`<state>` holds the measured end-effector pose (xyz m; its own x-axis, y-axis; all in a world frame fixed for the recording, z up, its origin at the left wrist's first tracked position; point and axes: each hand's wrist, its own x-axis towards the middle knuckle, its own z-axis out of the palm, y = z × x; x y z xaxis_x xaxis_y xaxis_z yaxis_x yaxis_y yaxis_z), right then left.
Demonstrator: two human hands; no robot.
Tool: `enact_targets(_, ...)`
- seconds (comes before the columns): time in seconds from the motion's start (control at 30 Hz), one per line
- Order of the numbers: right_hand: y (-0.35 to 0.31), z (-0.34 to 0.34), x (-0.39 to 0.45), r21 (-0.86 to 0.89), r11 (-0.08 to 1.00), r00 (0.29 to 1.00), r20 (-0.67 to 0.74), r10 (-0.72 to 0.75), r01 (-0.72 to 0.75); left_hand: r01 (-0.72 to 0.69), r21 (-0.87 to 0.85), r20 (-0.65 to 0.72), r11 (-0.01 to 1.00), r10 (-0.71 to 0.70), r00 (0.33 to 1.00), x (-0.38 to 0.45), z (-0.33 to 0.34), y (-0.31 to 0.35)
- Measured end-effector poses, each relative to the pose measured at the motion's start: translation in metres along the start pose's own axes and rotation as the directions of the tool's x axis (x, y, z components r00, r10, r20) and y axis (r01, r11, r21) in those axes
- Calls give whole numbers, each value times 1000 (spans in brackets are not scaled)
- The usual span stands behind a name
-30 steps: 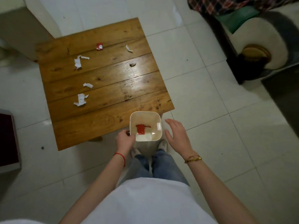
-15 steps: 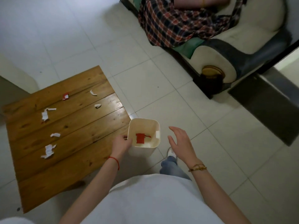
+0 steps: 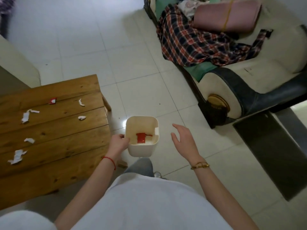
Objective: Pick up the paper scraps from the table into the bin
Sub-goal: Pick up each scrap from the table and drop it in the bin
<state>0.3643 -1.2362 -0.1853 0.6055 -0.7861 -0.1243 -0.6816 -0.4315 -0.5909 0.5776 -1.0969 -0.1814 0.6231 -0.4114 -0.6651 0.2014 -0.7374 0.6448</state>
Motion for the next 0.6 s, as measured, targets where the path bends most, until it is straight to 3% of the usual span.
enact_targets(0.33,-26,3,195,-23,976,963,170,-209,216,58,-108,-155,992,-75,985,107,-4,71)
enact_targets(0.6,-113,36,361,-44,878,818,389,-424,476,190,-276,-295,942,-271,916,185,-35,101)
